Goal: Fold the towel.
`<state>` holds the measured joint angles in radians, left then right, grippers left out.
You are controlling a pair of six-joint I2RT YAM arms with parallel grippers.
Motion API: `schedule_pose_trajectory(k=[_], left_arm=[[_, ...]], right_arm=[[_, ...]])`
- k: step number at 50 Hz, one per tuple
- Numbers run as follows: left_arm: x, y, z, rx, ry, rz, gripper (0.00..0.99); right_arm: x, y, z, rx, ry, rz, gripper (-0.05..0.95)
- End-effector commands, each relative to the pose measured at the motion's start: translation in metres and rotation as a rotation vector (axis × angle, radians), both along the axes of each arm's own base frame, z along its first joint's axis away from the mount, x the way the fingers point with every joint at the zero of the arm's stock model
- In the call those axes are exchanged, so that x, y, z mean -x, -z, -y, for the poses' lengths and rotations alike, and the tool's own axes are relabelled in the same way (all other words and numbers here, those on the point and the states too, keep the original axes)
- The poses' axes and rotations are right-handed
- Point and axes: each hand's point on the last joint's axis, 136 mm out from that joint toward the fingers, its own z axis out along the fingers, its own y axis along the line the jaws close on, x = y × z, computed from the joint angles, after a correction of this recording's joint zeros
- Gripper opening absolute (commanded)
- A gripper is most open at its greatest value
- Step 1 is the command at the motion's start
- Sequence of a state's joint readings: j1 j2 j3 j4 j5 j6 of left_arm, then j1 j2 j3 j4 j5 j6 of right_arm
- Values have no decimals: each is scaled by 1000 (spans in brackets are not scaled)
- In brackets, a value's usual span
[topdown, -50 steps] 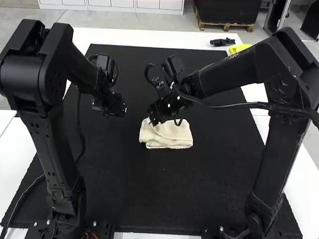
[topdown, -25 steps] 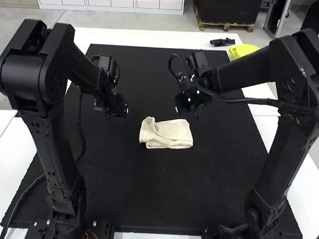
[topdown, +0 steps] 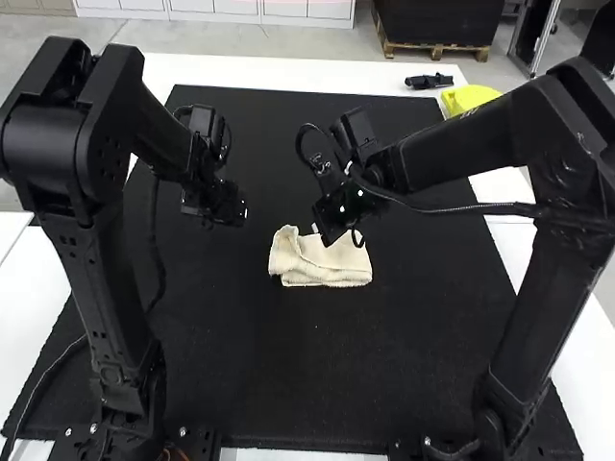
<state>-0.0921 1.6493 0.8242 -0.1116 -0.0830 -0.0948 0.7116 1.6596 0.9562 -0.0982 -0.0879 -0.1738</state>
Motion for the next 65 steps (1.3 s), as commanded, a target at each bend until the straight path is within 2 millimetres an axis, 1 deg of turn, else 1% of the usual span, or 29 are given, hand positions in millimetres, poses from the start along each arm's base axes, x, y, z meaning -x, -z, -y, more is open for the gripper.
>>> schedule_pose_trajectory(k=[1,3,6,10,13,18,22,27,30,33,40,46,50,55,58,61,65], left_arm=[[-9,-10,2,2,-8,29,961],[-9,-10,1,3,-11,30,961],[-9,-9,0,5,-15,28,961],[-6,-7,0,3,-14,16,961],[-5,-6,-1,2,-15,11,961],[-5,-6,-1,2,-15,10,961],[-5,-7,-1,2,-17,14,961],[-5,-6,-1,3,-18,11,961],[-4,-5,-1,3,-18,11,961],[-4,-5,-1,3,-18,11,961],[-2,-3,-1,4,-17,8,961],[-2,-2,-1,7,-17,6,961],[-3,-6,0,7,-15,14,961],[-4,-8,0,9,-14,17,961],[-4,-8,-1,9,-16,17,961],[-4,-9,0,7,-15,17,961],[-5,-11,-1,9,-16,22,961]], right_arm=[[19,-19,-26,-104,-81,-35,-21],[25,-33,-35,-168,-106,-56,-21],[26,-55,-43,-257,-106,-54,-23],[26,-69,-46,-332,-110,-22,-23],[22,-82,-48,-413,-96,28,-23],[18,-95,-53,-523,-86,106,-23],[18,-95,-56,-551,-96,132,-23],[18,-86,-60,-556,-104,133,-23],[14,-82,-59,-563,-101,145,-23],[16,-74,-58,-567,-106,141,-23],[24,-41,-59,-540,-134,106,-21],[27,-24,-61,-520,-151,86,-21],[32,-13,-64,-507,-177,65,-21],[45,-1,-74,-502,-218,29,-21],[56,6,-80,-500,-253,-1,-21],[69,8,-86,-504,-294,-27,-21],[77,7,-93,-514,-318,-30,-23]])
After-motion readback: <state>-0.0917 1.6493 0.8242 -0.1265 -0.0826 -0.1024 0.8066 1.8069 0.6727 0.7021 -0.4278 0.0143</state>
